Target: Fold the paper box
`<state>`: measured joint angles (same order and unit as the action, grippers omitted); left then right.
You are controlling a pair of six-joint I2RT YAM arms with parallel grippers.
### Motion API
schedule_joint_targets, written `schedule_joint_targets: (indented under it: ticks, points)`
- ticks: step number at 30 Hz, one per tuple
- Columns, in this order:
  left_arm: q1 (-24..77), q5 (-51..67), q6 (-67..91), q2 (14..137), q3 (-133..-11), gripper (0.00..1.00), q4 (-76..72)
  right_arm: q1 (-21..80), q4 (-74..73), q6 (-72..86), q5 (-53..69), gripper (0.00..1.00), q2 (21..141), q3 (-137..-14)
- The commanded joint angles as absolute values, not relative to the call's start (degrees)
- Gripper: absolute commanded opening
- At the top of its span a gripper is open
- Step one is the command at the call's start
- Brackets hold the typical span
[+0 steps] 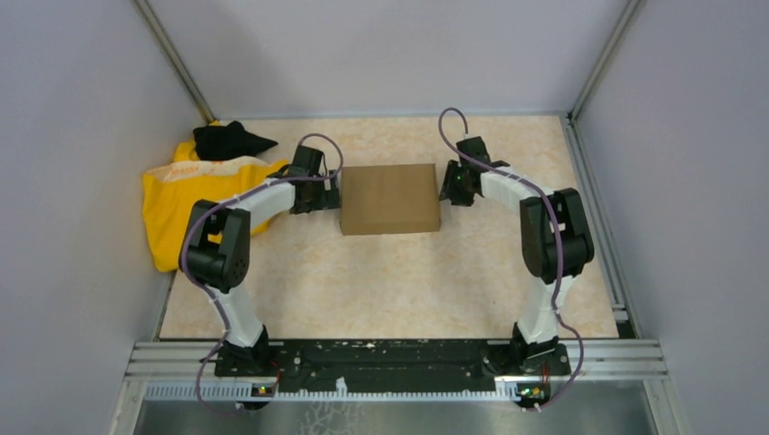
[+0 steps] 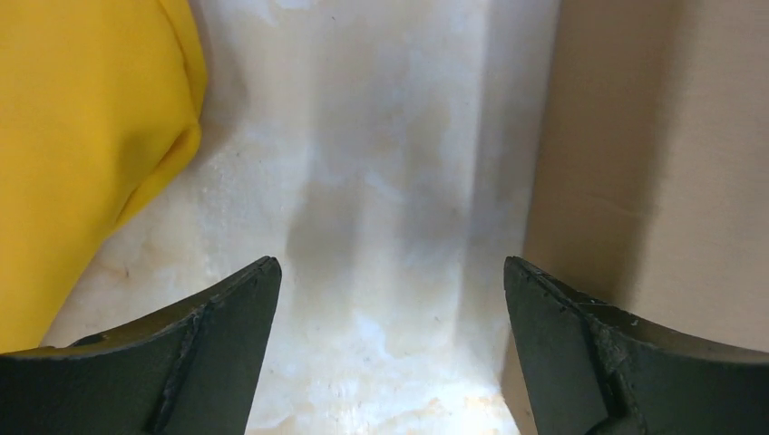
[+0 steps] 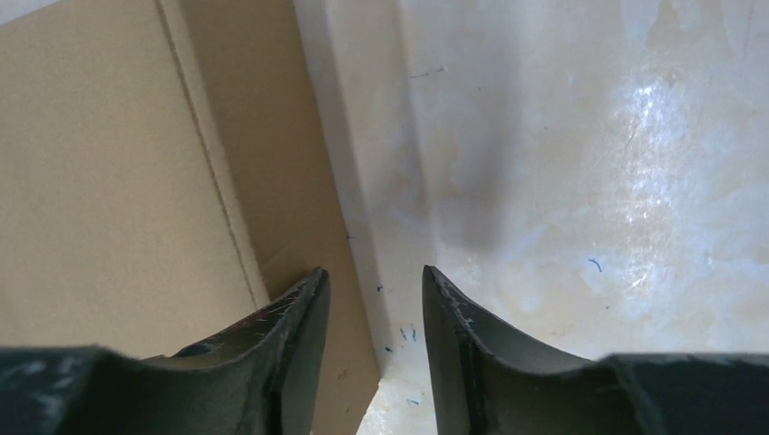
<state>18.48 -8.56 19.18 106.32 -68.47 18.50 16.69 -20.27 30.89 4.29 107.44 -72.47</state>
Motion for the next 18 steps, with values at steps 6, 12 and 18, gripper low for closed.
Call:
schedule_joint_targets:
  ticks: [6,12,18]
  points:
    - [18.7,-10.3,18.7,90.1,-64.1,0.99,18.3,15.0,-24.9,25.9,6.8,0.99,94.4,-70.0]
    - [18.5,-9.5,16.8,75.8,-60.5,0.99,17.9,15.0,-16.3,15.9,7.9,0.99,74.0,-60.7]
    - [18.4,-10.7,17.3,56.7,-47.8,0.99,11.7,15.0,-1.9,12.2,6.0,0.99,51.7,-42.6]
